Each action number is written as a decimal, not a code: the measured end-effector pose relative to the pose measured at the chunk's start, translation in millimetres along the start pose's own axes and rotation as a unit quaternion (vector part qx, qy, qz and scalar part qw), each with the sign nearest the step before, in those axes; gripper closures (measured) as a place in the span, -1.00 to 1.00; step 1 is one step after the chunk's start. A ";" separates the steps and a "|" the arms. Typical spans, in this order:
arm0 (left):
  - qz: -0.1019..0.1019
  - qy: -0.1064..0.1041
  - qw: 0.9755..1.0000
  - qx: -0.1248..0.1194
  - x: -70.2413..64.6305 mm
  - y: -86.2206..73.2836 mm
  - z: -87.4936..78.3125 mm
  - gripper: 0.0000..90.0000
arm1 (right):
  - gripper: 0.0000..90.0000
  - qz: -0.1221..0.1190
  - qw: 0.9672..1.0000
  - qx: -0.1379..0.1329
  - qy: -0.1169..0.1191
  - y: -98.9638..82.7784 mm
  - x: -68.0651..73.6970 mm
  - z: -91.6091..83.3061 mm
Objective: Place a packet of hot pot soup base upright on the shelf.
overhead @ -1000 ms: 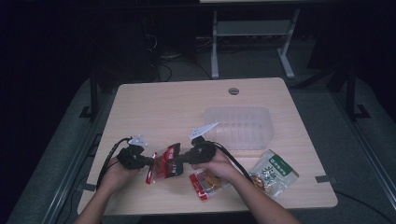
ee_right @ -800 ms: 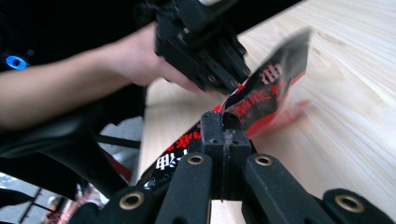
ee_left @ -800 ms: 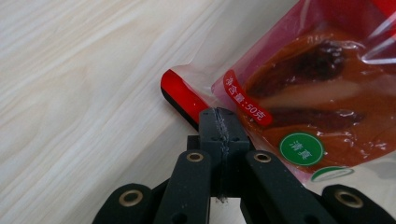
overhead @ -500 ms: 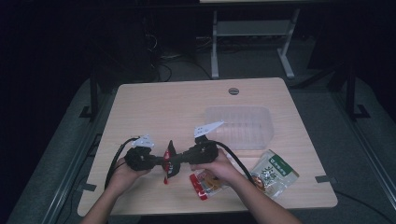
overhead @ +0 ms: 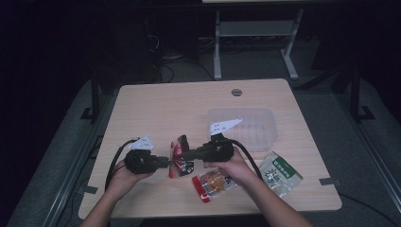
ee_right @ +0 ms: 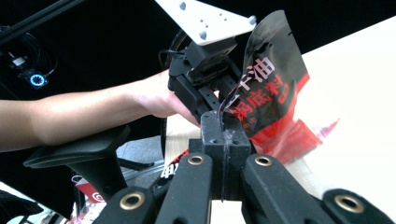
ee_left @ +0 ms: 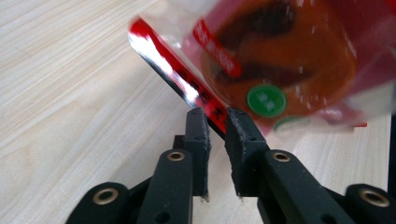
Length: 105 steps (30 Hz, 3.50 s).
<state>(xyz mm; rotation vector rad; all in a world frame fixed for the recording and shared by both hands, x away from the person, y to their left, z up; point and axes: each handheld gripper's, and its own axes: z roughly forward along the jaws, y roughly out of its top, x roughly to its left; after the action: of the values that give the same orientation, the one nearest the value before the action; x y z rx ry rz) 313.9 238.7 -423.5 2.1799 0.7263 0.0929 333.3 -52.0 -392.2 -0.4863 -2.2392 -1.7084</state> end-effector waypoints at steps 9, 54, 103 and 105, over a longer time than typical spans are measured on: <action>0.005 0.006 1.000 0.009 5.4 -3.1 -2.7 0.43 | 1.00 -0.016 1.000 -0.010 -0.016 7.4 2.1 -17.9; -0.008 -0.001 0.999 0.039 14.2 -12.2 4.2 0.12 | 1.00 0.001 0.986 -0.094 -0.134 32.0 -10.4 -145.1; -0.009 -0.005 0.999 0.052 14.6 -12.9 8.7 0.12 | 1.00 0.051 0.964 -0.083 -0.248 -13.8 -42.2 -259.7; -0.009 -0.006 0.999 0.052 14.4 -13.0 9.2 0.12 | 1.00 0.052 0.963 -0.077 -0.254 -14.2 -42.7 -259.2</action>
<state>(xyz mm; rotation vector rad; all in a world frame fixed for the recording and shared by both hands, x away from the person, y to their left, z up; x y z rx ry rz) 322.6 246.6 -441.6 2.2699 0.7587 0.0338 370.9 -309.7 -355.1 -1.1752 -2.3520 -1.8726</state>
